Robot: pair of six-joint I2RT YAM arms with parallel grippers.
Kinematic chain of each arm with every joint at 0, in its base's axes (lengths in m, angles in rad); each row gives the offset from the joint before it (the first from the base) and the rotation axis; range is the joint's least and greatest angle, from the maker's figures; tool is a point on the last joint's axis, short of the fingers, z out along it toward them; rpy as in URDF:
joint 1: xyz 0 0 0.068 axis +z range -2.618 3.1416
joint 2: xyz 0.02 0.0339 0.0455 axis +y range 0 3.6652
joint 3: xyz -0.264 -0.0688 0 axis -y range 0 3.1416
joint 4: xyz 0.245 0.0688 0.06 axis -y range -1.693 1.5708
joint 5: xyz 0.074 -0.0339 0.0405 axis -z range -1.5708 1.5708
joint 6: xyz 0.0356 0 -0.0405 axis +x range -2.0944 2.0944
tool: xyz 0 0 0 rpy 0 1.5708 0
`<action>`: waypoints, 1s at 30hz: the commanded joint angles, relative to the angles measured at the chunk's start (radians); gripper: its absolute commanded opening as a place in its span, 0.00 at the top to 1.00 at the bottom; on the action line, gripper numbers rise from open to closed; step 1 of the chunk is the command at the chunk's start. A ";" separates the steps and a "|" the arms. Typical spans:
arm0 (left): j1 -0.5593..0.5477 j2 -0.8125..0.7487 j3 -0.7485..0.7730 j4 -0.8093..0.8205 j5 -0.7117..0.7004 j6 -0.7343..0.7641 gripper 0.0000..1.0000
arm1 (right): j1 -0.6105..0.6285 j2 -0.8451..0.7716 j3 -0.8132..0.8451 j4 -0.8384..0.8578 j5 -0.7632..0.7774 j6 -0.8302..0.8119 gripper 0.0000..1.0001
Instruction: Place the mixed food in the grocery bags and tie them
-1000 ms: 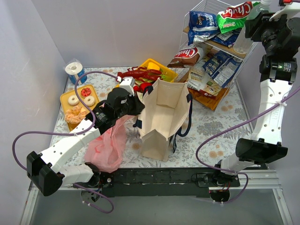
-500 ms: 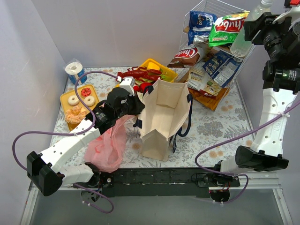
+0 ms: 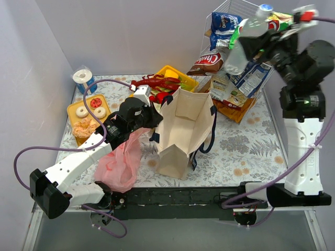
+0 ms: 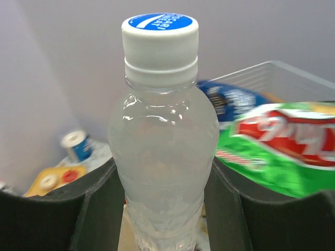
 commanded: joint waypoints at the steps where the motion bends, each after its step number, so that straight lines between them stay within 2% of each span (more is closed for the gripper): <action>1: 0.002 -0.040 0.016 0.055 0.008 -0.010 1.00 | 0.300 -0.028 -0.070 0.105 0.069 -0.033 0.99; 4: 0.002 -0.047 0.010 0.055 0.006 -0.018 1.00 | 0.471 -0.069 -0.199 0.136 0.153 0.003 0.99; 6: 0.002 -0.055 -0.004 0.059 -0.006 -0.026 1.00 | 0.573 -0.092 -0.349 0.152 0.237 0.045 0.99; 9: 0.002 -0.058 -0.013 0.059 -0.018 -0.035 1.00 | 0.661 -0.120 -0.518 0.136 0.340 0.155 0.99; 11: 0.002 -0.061 -0.016 0.061 -0.020 -0.039 1.00 | 0.695 -0.141 -0.620 0.119 0.423 0.210 0.99; 15: 0.002 -0.058 -0.021 0.064 -0.026 -0.041 1.00 | 0.747 -0.122 -0.708 0.061 0.529 0.261 0.99; 21: 0.002 -0.041 -0.016 0.062 -0.010 -0.036 1.00 | 0.747 0.052 -0.693 -0.130 0.578 0.316 0.99; 22: 0.002 -0.041 -0.016 0.065 -0.010 -0.035 1.00 | 0.747 0.091 -0.673 -0.151 0.578 0.318 0.95; 24: 0.002 -0.044 -0.018 0.064 -0.015 -0.033 1.00 | 0.747 0.116 -0.653 -0.194 0.569 0.307 0.78; 27: 0.002 -0.050 -0.024 0.064 -0.024 -0.033 1.00 | 0.749 0.112 -0.638 -0.156 0.540 0.249 0.14; 28: 0.002 -0.052 -0.026 0.064 -0.026 -0.035 1.00 | 0.750 0.087 -0.633 -0.154 0.540 0.241 0.02; 30: 0.002 -0.053 -0.027 0.062 -0.026 -0.033 1.00 | 0.794 0.046 -0.586 -0.145 0.637 0.223 0.02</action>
